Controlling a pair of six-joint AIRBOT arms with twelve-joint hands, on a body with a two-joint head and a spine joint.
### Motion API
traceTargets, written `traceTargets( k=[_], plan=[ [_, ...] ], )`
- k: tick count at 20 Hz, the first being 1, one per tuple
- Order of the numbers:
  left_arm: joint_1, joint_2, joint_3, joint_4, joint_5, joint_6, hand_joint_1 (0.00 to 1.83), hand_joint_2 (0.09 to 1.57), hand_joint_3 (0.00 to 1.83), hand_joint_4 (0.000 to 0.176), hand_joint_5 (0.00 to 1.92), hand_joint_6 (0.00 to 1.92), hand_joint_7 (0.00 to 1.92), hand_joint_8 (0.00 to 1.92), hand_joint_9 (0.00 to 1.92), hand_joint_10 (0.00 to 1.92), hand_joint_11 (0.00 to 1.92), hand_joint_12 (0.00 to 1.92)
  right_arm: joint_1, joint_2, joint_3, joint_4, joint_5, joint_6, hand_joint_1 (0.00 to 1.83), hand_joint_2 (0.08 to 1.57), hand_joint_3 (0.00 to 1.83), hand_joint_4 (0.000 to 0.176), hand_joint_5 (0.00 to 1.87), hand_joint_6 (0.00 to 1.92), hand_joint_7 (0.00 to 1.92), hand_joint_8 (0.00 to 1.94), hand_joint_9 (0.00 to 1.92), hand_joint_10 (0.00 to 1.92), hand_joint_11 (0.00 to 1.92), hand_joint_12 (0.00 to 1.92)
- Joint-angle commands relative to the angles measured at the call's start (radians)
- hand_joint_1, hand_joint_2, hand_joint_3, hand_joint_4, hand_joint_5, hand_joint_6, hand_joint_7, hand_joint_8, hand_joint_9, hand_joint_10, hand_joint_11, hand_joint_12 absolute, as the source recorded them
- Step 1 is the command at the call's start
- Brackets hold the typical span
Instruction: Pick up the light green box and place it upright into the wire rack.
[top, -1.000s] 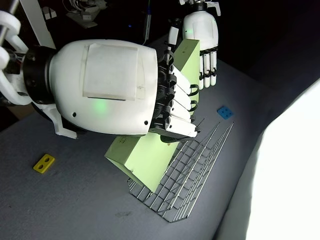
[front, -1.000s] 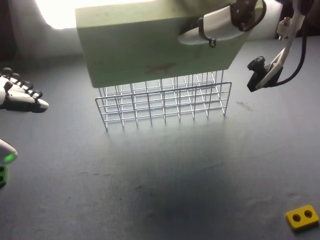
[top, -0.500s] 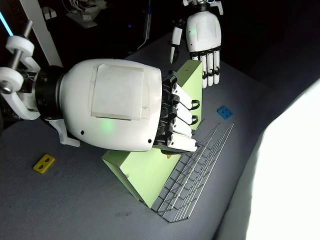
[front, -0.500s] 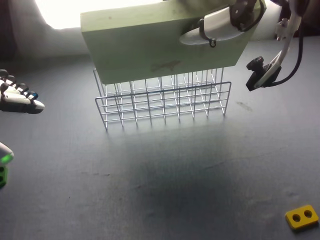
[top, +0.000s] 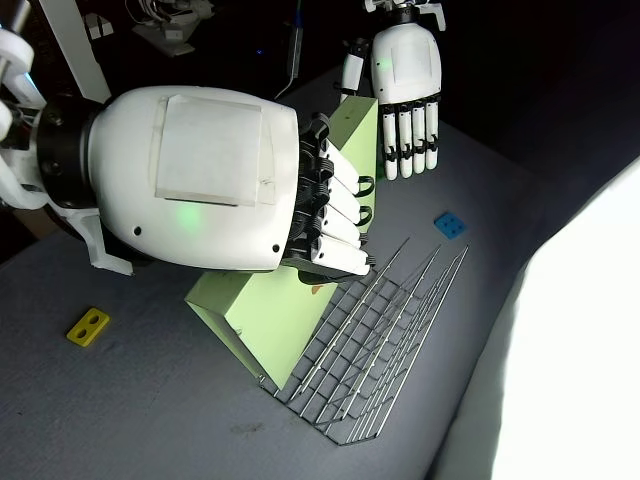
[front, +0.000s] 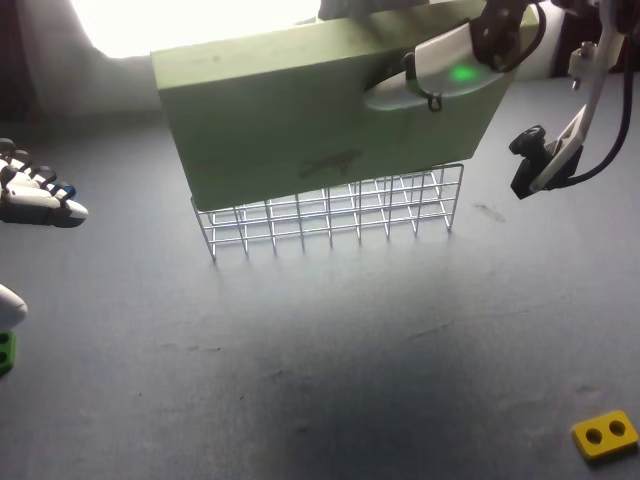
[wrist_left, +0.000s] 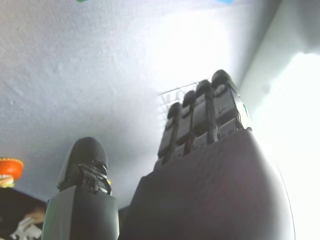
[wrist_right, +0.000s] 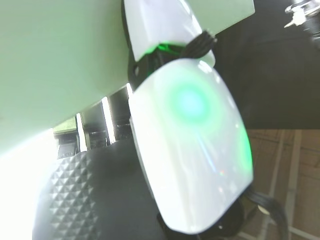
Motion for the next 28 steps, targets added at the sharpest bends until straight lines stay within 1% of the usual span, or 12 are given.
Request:
traceTargets(
  k=[1, 5, 6, 7, 8, 9, 11, 13, 14, 16, 18, 28],
  plan=[
    [-0.007, -0.003, 0.001, 0.013, 0.069, 0.003, 0.30, 1.26, 0.00, 0.000, 0.00, 0.00, 0.00, 0.00, 0.00, 0.00, 0.00, 0.00, 0.014, 0.009, 0.002, 0.005, 0.119, 0.006, 1.36, 1.18, 0.00, 0.000, 0.83, 1.04, 0.89, 1.27, 0.74, 1.50, 0.57, 1.81],
    [-0.008, -0.003, 0.001, 0.013, 0.069, 0.003, 0.29, 1.26, 0.00, 0.000, 0.00, 0.00, 0.00, 0.00, 0.00, 0.00, 0.00, 0.00, -0.003, 0.002, 0.022, 0.006, 0.143, 0.005, 1.36, 1.18, 0.00, 0.000, 0.84, 1.02, 0.88, 1.29, 0.74, 1.50, 0.59, 1.79],
    [-0.009, -0.003, 0.001, 0.013, 0.069, 0.003, 0.29, 1.26, 0.00, 0.000, 0.00, 0.00, 0.00, 0.00, 0.00, 0.00, 0.00, 0.00, -0.003, -0.002, 0.034, 0.007, 0.145, 0.005, 1.26, 1.16, 0.00, 0.000, 0.89, 0.98, 0.92, 1.30, 0.79, 1.47, 0.60, 1.81],
    [-0.009, -0.003, 0.000, 0.013, 0.069, 0.003, 0.29, 1.26, 0.00, 0.000, 0.00, 0.00, 0.00, 0.00, 0.00, 0.00, 0.00, 0.00, -0.001, -0.007, 0.044, 0.012, 0.146, 0.005, 1.24, 1.15, 0.00, 0.000, 0.92, 0.94, 0.94, 1.29, 0.81, 1.45, 0.62, 1.80],
    [-0.011, -0.003, 0.000, 0.013, 0.069, 0.003, 0.29, 1.26, 0.00, 0.000, 0.00, 0.00, 0.00, 0.00, 0.00, 0.00, 0.00, 0.00, 0.001, -0.013, 0.056, 0.018, 0.148, 0.005, 1.24, 1.15, 0.00, 0.000, 0.93, 0.93, 0.95, 1.28, 0.82, 1.44, 0.62, 1.79],
    [-0.012, -0.003, -0.001, 0.013, 0.069, 0.003, 0.29, 1.26, 0.00, 0.000, 0.00, 0.00, 0.00, 0.00, 0.00, 0.00, 0.00, 0.00, 0.002, -0.016, 0.065, 0.020, 0.149, 0.005, 1.23, 1.15, 0.00, 0.000, 0.91, 0.97, 0.94, 1.29, 0.81, 1.44, 0.60, 1.79],
    [-0.013, -0.003, -0.003, 0.013, 0.069, 0.003, 0.28, 1.26, 0.00, 0.000, 0.00, 0.00, 0.00, 0.00, 0.00, 0.00, 0.00, 0.00, 0.003, -0.024, 0.079, 0.022, 0.152, 0.005, 1.24, 1.14, 0.00, 0.000, 0.95, 0.90, 0.96, 1.25, 0.83, 1.42, 0.62, 1.78],
    [-0.015, -0.003, -0.003, 0.013, 0.069, 0.003, 0.28, 1.26, 0.00, 0.000, 0.00, 0.00, 0.00, 0.00, 0.00, 0.00, 0.00, 0.00, 0.003, -0.029, 0.084, 0.022, 0.160, 0.005, 1.24, 1.14, 0.00, 0.000, 0.94, 0.92, 0.96, 1.25, 0.81, 1.42, 0.59, 1.81],
    [-0.016, -0.003, -0.003, 0.013, 0.069, 0.003, 0.33, 1.25, 0.00, 0.000, 0.02, 0.01, 0.01, 0.00, 0.01, 0.00, 0.00, 0.00, 0.000, -0.035, 0.089, 0.022, 0.166, 0.005, 1.24, 1.14, 0.00, 0.000, 0.94, 0.91, 0.93, 1.31, 0.79, 1.45, 0.58, 1.84],
    [-0.016, -0.003, -0.003, 0.013, 0.069, 0.003, 0.34, 1.25, 0.00, 0.000, 0.02, 0.01, 0.02, 0.01, 0.02, 0.01, 0.00, 0.00, -0.008, -0.050, 0.104, 0.023, 0.167, 0.004, 1.25, 1.14, 0.00, 0.000, 0.96, 0.88, 0.94, 1.32, 0.79, 1.46, 0.60, 1.82],
    [-0.018, -0.004, -0.004, 0.013, 0.069, 0.003, 0.32, 1.26, 0.00, 0.000, 0.00, 0.00, 0.01, 0.00, 0.02, 0.00, 0.00, 0.00, -0.013, -0.061, 0.116, 0.024, 0.168, 0.004, 1.23, 1.15, 0.00, 0.000, 0.91, 0.97, 0.91, 1.32, 0.77, 1.46, 0.56, 1.84],
    [-0.020, -0.004, -0.004, 0.013, 0.069, 0.004, 0.33, 1.26, 0.00, 0.000, 0.01, 0.00, 0.01, 0.00, 0.01, 0.00, 0.00, 0.00, -0.049, -0.145, 0.182, 0.028, 0.181, 0.004, 1.23, 1.15, 0.00, 0.000, 0.92, 0.97, 0.92, 1.31, 0.78, 1.44, 0.57, 1.83]
  ],
)
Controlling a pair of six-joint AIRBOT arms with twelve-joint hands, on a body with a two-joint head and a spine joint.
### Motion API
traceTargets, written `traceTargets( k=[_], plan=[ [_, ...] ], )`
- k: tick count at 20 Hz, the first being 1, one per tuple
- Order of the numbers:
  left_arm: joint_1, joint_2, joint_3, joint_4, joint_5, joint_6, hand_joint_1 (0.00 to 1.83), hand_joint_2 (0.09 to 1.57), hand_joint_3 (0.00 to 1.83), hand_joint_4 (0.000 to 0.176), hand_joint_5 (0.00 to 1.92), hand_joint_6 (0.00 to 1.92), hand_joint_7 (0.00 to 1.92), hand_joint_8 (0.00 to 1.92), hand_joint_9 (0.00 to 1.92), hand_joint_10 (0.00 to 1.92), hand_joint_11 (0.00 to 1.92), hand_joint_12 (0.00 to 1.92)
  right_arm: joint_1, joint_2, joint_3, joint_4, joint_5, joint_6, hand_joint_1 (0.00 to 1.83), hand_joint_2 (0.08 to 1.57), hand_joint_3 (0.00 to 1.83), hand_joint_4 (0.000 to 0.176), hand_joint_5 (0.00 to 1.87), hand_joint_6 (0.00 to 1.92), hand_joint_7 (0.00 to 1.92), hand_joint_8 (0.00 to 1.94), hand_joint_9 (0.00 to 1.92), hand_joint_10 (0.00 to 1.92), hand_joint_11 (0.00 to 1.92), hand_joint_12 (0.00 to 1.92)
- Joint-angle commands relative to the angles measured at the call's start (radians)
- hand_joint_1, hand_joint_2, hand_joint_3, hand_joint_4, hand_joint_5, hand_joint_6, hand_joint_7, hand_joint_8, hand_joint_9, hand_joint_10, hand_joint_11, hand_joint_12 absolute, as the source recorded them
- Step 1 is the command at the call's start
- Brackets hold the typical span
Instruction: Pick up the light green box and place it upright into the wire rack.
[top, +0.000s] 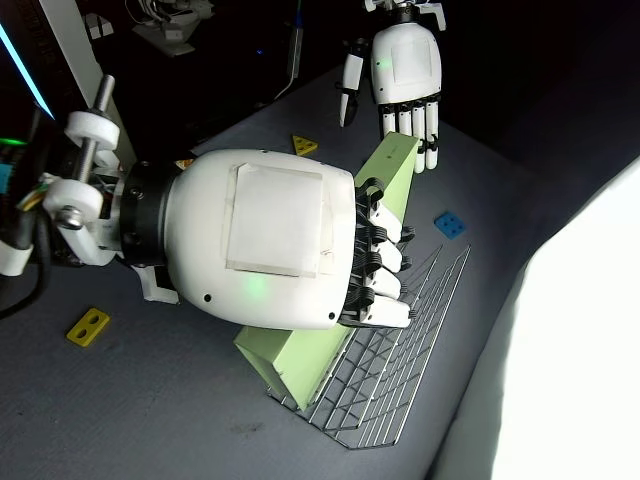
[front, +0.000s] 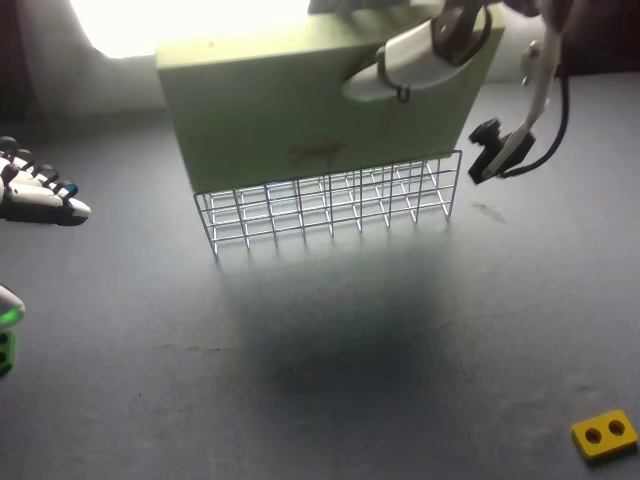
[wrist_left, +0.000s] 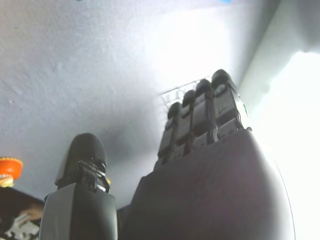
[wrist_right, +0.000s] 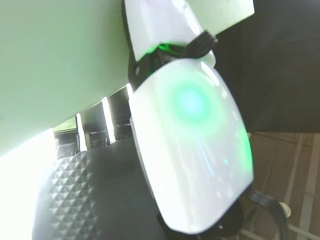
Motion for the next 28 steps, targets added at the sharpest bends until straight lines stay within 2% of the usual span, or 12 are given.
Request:
traceTargets(
  k=[1, 6, 7, 9, 13, 28],
  plan=[
    [-0.014, -0.004, -0.001, 0.012, 0.070, 0.004, 0.33, 1.26, 0.00, 0.000, 0.01, 0.00, 0.01, 0.00, 0.01, 0.00, 0.00, 0.00, 0.009, 0.004, 0.008, 0.003, 0.129, 0.004, 1.23, 1.15, 0.00, 0.000, 0.92, 0.97, 0.92, 1.31, 0.78, 1.44, 0.57, 1.83],
    [-0.014, -0.004, -0.001, 0.012, 0.069, 0.004, 0.34, 1.25, 0.00, 0.000, 0.02, 0.00, 0.01, 0.00, 0.02, 0.00, 0.00, 0.00, -0.032, -0.031, 0.039, 0.000, 0.141, 0.003, 1.23, 1.15, 0.00, 0.000, 0.94, 0.94, 0.93, 1.29, 0.78, 1.43, 0.57, 1.83],
    [-0.014, -0.004, -0.001, 0.012, 0.069, 0.004, 0.34, 1.25, 0.00, 0.000, 0.00, 0.00, 0.01, 0.00, 0.02, 0.00, 0.00, 0.00, -0.039, -0.036, 0.043, -0.001, 0.143, 0.003, 1.33, 1.18, 0.00, 0.000, 0.85, 1.00, 0.88, 1.31, 0.73, 1.50, 0.57, 1.83],
    [-0.014, -0.004, -0.001, 0.012, 0.069, 0.004, 0.34, 1.25, 0.00, 0.000, 0.00, 0.00, 0.01, 0.00, 0.02, 0.00, 0.00, 0.00, -0.055, -0.045, 0.050, -0.002, 0.156, 0.003, 1.25, 1.15, 0.00, 0.000, 0.93, 0.91, 0.94, 1.31, 0.78, 1.47, 0.57, 1.82],
    [-0.014, -0.004, -0.001, 0.012, 0.067, 0.004, 0.37, 1.24, 0.00, 0.000, 0.01, 0.00, 0.03, 0.01, 0.03, 0.01, 0.00, 0.00, -0.081, -0.060, 0.064, -0.003, 0.180, 0.003, 1.25, 1.14, 0.00, 0.000, 0.96, 0.86, 0.96, 1.29, 0.79, 1.46, 0.58, 1.83],
    [-0.017, -0.004, -0.006, 0.012, 0.064, 0.007, 0.34, 1.25, 0.00, 0.000, 0.01, 0.00, 0.01, 0.00, 0.01, 0.00, 0.00, 0.00, -0.127, -0.085, 0.083, -0.054, 0.226, 0.003, 1.25, 1.13, 0.00, 0.000, 0.96, 0.87, 0.96, 1.27, 0.79, 1.43, 0.56, 1.82]
  ],
)
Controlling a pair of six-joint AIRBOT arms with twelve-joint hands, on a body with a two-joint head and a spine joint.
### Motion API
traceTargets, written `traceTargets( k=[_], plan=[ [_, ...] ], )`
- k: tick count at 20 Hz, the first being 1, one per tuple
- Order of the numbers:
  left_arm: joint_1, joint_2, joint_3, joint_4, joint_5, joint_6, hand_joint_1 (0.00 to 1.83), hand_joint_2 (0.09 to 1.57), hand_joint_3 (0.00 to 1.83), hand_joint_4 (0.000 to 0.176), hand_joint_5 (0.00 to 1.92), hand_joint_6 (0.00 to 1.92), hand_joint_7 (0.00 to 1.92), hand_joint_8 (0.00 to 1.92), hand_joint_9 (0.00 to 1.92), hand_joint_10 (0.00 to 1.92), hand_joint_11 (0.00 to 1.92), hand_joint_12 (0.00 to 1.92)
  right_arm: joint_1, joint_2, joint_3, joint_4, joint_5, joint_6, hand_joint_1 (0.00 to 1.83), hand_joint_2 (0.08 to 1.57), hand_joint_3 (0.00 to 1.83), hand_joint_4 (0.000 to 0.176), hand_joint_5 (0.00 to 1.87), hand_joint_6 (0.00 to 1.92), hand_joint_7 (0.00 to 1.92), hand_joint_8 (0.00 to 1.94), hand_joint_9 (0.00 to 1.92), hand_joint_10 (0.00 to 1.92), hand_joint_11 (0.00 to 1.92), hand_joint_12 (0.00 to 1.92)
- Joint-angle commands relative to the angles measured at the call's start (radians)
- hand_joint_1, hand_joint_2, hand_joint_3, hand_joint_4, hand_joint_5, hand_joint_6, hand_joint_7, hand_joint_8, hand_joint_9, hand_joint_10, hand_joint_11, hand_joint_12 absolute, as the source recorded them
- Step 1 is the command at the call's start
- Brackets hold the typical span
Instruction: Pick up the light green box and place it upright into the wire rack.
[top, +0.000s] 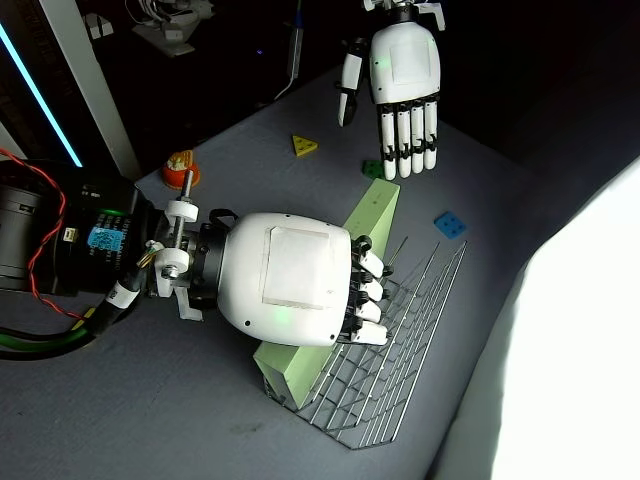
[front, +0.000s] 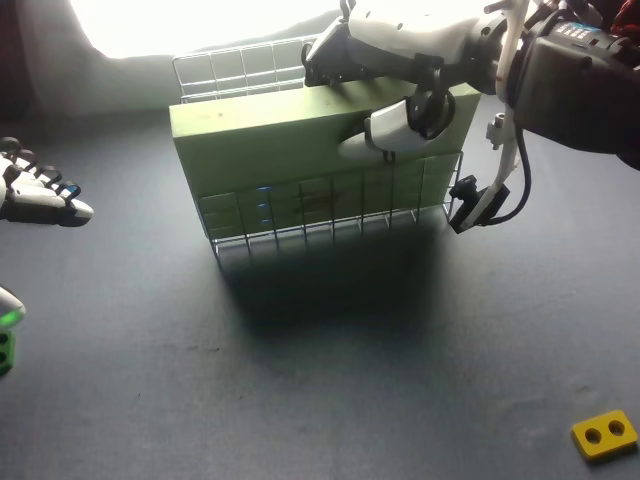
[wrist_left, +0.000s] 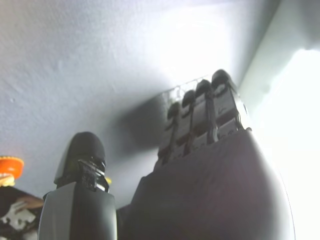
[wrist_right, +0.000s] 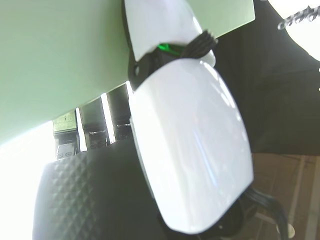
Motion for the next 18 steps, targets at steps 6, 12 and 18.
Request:
traceTargets(
  k=[6, 12, 18],
  plan=[
    [-0.012, -0.004, -0.001, 0.013, 0.067, 0.009, 0.34, 1.25, 0.00, 0.000, 0.00, 0.00, 0.00, 0.00, 0.00, 0.00, 0.00, 0.00, 0.008, 0.003, 0.004, -0.018, 0.121, 0.003, 1.24, 1.13, 0.00, 0.000, 0.95, 0.90, 0.96, 1.26, 0.80, 1.41, 0.60, 1.79],
    [-0.019, -0.004, -0.011, 0.013, 0.064, 0.009, 0.35, 1.25, 0.00, 0.000, 0.00, 0.00, 0.00, 0.00, 0.00, 0.00, 0.00, 0.00, 0.007, 0.004, 0.004, -0.018, 0.121, 0.003, 1.26, 1.12, 0.00, 0.000, 0.99, 0.82, 1.00, 1.22, 0.84, 1.38, 0.62, 1.77],
    [-0.036, -0.003, -0.026, 0.013, 0.054, 0.009, 0.36, 1.24, 0.00, 0.000, 0.01, 0.00, 0.02, 0.01, 0.00, 0.00, 0.00, 0.00, 0.010, 0.010, 0.004, -0.016, 0.115, 0.009, 1.12, 1.03, 0.00, 0.000, 0.45, 0.45, 0.57, 0.41, 0.37, 1.00, 0.04, 1.67]
  ],
)
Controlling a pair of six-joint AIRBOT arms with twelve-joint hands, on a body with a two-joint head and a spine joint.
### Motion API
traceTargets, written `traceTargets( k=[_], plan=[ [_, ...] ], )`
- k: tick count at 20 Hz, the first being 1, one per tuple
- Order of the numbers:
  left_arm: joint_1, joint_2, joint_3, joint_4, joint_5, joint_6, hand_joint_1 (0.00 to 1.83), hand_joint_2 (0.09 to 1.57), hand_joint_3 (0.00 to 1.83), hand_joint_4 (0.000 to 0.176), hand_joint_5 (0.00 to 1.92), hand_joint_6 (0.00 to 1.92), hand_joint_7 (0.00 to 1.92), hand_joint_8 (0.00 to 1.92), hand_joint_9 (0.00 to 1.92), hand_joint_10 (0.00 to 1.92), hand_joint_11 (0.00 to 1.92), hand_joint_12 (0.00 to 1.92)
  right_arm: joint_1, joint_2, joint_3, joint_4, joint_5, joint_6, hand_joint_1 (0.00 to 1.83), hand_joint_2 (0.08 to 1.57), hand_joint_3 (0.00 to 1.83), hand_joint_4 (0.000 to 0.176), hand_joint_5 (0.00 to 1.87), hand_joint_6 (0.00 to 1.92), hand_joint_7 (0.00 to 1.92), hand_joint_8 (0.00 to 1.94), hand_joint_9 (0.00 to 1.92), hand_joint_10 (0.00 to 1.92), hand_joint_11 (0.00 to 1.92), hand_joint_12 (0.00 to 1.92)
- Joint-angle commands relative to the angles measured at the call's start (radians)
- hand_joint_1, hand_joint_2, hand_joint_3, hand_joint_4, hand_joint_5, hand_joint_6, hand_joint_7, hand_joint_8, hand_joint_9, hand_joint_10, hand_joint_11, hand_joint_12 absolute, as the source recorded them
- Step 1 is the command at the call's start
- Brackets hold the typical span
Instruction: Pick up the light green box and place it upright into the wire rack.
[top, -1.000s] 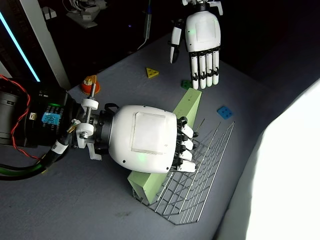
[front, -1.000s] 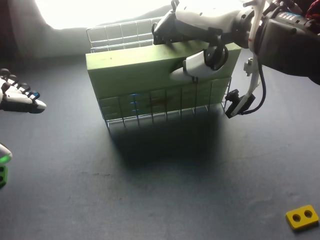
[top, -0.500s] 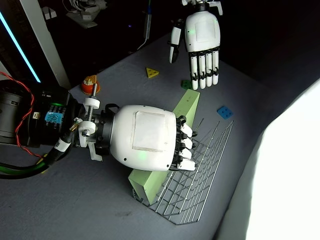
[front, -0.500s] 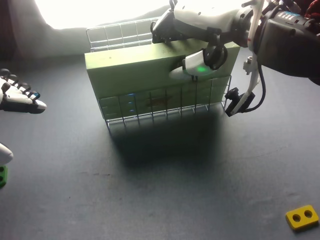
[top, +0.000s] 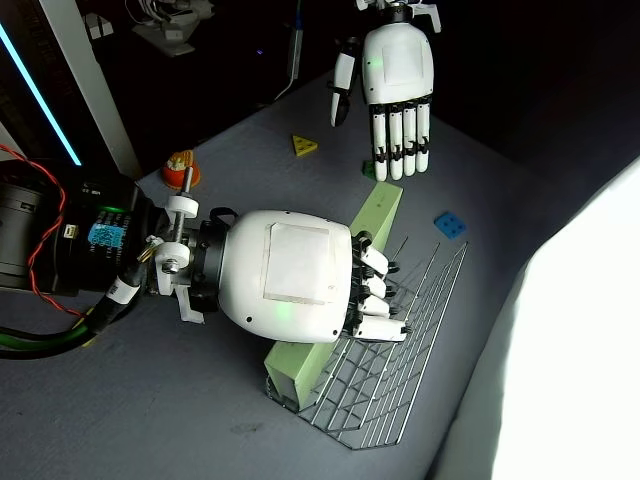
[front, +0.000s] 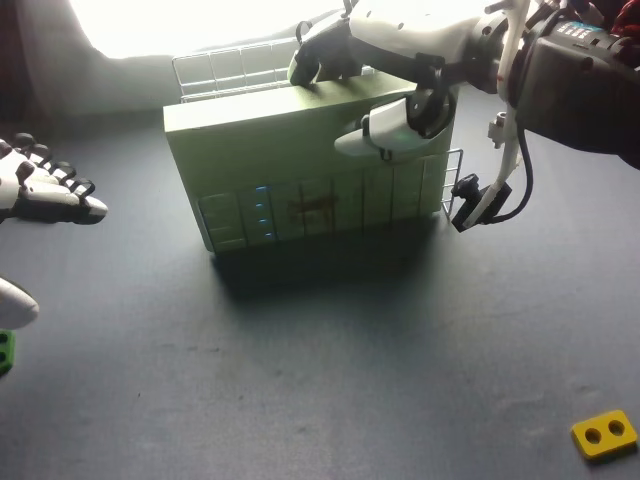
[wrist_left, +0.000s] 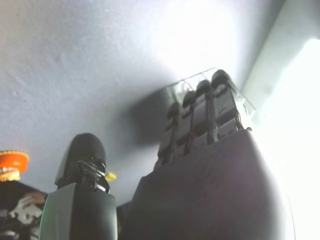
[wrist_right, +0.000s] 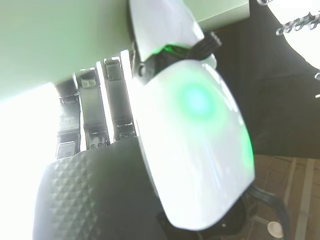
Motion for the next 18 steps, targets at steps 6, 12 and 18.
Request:
traceTargets(
  k=[6, 12, 18],
  plan=[
    [-0.036, -0.004, -0.012, 0.013, 0.055, 0.006, 0.35, 1.24, 0.00, 0.000, 0.01, 0.00, 0.02, 0.00, 0.00, 0.00, 0.00, 0.00, 0.051, 0.058, -0.039, 0.008, 0.086, 0.007, 1.10, 1.00, 0.00, 0.000, 0.45, 0.29, 0.61, 0.21, 0.36, 0.87, 0.00, 1.64],
    [-0.038, -0.003, -0.011, 0.013, 0.041, 0.005, 0.36, 1.24, 0.00, 0.000, 0.01, 0.00, 0.02, 0.00, 0.00, 0.00, 0.00, 0.00, 0.133, 0.181, -0.150, 0.008, -0.009, 0.007, 1.10, 1.00, 0.00, 0.000, 0.45, 0.28, 0.61, 0.20, 0.36, 0.87, 0.00, 1.64],
    [-0.054, -0.002, 0.000, 0.013, 0.027, 0.005, 0.36, 1.24, 0.00, 0.000, 0.02, 0.01, 0.03, 0.00, 0.01, 0.00, 0.01, 0.01, 0.166, 0.341, -0.274, 0.005, -0.074, 0.004, 1.08, 0.99, 0.00, 0.000, 0.39, 0.18, 0.56, 0.09, 0.30, 0.80, 0.00, 1.48]
  ],
)
